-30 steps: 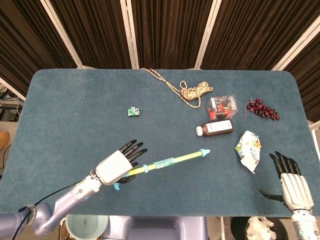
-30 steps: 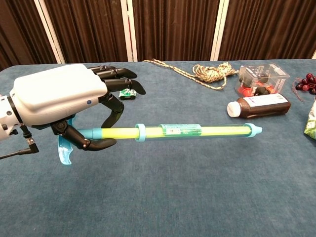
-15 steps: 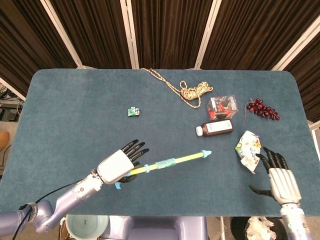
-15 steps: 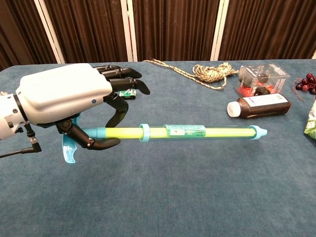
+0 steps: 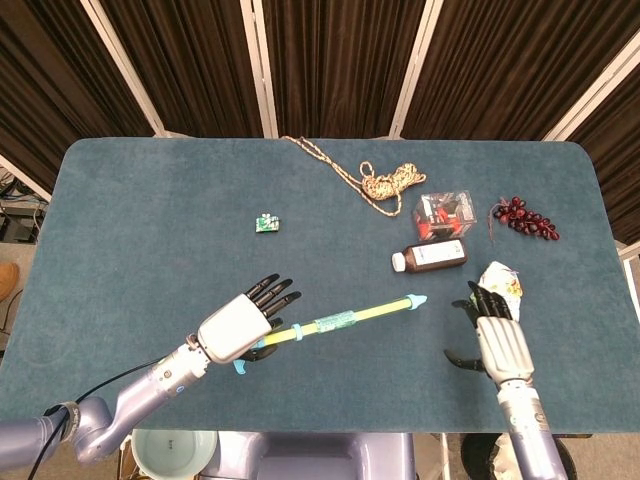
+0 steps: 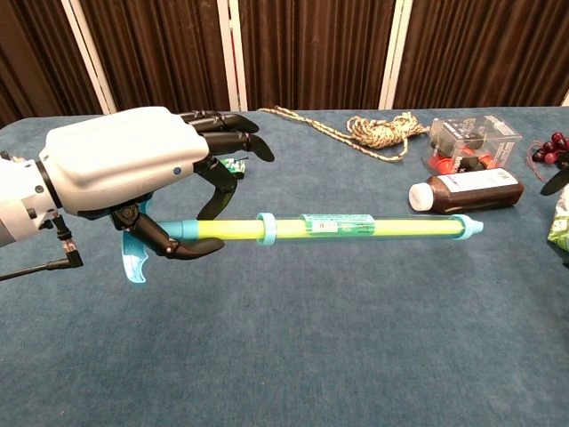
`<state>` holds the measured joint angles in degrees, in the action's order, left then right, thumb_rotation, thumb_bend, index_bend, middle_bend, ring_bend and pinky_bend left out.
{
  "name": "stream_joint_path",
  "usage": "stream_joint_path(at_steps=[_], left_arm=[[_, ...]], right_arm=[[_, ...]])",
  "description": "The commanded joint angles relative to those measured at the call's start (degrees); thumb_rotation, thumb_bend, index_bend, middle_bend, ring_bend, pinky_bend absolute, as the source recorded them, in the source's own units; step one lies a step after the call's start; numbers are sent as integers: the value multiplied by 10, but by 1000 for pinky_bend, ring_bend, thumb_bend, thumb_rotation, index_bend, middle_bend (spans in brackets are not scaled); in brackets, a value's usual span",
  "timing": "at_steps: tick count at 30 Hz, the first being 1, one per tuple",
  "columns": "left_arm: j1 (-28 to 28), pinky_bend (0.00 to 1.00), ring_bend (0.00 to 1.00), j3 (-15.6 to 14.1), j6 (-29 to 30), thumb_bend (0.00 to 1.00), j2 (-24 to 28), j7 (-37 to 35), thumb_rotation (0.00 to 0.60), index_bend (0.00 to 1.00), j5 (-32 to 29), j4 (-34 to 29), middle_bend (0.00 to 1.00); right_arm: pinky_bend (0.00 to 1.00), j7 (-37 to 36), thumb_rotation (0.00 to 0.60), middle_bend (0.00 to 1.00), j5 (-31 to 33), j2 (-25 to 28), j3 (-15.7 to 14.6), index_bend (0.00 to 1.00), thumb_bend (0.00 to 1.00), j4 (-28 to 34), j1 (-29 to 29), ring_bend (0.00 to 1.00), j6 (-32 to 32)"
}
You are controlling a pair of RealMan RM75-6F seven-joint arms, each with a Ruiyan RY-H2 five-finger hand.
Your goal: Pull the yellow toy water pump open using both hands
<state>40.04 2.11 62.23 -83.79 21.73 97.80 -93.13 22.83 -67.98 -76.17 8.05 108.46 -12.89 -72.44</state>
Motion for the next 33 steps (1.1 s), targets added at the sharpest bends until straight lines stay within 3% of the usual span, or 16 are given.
stream_joint_path(at_steps=[1, 9, 16, 21, 33], left_arm=[[1, 97, 16, -1, 1, 386, -1, -3, 600, 638, 1, 1, 112], [3, 97, 16, -6, 2, 386, -3, -13, 600, 638, 6, 6, 112], [5, 97, 16, -4, 3, 386, -9, -17, 600, 638, 5, 9, 113], [5, 97, 16, -5, 4, 386, -12, -18, 600, 638, 5, 10, 113], [9, 97, 16, -5, 3, 386, -22, -21, 600, 638, 6, 10, 113]], right_arm=[[0, 16, 600, 2, 19, -23, 8, 219, 244, -4, -11, 0, -1], [0, 46, 600, 0, 40, -64, 18, 204, 245, -15, -32, 0, -5], [7, 56, 600, 18, 50, -101, 16, 345, 254, -29, -40, 10, -15], [12, 60, 600, 31, 59, -120, 14, 384, 261, -41, -43, 17, -17], [12, 62, 600, 32, 62, -168, 24, 348, 295, -64, -58, 20, -29]])
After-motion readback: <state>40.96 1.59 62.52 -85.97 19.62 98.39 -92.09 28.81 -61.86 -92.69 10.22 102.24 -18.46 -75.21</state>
